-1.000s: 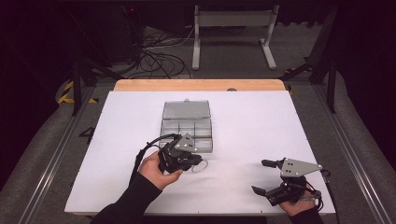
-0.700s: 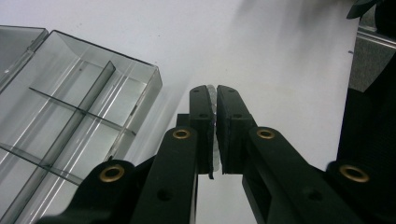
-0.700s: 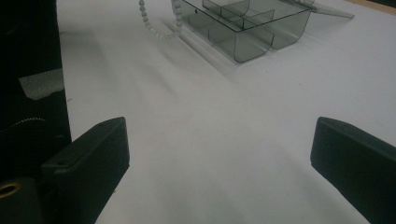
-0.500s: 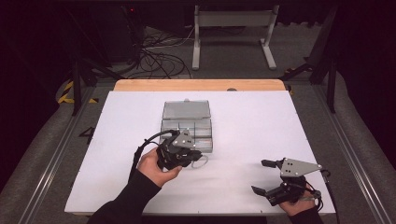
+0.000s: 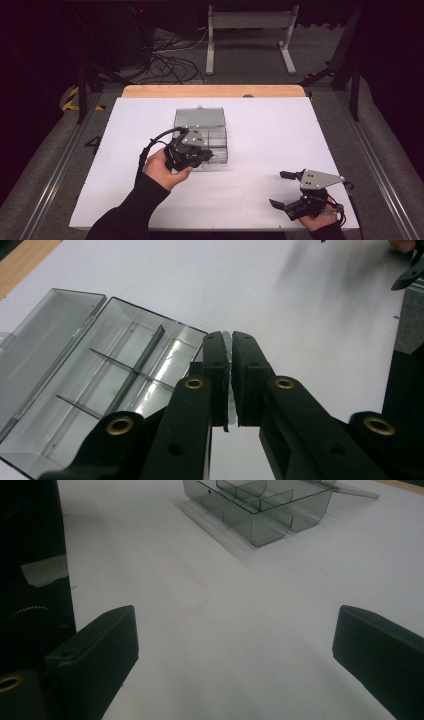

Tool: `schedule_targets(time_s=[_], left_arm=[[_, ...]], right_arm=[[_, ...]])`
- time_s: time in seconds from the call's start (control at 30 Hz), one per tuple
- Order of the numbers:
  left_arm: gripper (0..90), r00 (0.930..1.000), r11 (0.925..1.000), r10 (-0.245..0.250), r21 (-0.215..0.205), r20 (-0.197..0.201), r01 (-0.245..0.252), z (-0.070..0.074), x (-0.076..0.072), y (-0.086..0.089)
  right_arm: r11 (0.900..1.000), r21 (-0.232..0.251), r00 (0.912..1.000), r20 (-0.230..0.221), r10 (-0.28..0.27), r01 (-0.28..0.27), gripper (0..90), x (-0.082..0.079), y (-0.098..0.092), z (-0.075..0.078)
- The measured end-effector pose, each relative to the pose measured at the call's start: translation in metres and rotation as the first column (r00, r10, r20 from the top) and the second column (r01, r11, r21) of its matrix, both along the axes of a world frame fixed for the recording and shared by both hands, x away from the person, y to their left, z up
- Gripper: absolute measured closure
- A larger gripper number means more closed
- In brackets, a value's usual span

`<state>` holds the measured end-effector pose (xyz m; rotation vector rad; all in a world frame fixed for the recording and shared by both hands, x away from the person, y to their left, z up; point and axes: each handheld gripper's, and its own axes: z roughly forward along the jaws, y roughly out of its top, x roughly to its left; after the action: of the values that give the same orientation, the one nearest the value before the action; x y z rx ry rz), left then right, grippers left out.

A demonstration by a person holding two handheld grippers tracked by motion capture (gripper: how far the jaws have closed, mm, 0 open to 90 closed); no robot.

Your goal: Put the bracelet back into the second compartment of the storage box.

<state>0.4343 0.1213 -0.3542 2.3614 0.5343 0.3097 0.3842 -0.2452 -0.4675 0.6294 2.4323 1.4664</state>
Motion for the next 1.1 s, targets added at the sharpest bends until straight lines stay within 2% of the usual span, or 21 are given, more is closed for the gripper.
schedule_targets(time_s=[0.73,0.97,1.1], left_arm=[[85.4,0.9974,0.9976,0.067,0.015,0.029,-0.067,0.022,0.023,0.002],[85.4,0.9959,0.9963,0.084,0.015,0.035,-0.084,0.025,0.031,0.004],[85.4,0.9940,0.9952,0.096,0.016,0.052,-0.097,0.024,0.035,0.005]], right_arm=[[1.000,-0.002,1.0000,0.002,0.001,-0.001,5.0,0.000,0.000,0.000],[1.000,-0.001,1.0000,0.003,0.002,-0.002,5.0,-0.001,-0.001,0.000],[1.000,-0.001,1.0000,0.003,0.002,-0.002,5.0,-0.001,-0.001,0.000]])
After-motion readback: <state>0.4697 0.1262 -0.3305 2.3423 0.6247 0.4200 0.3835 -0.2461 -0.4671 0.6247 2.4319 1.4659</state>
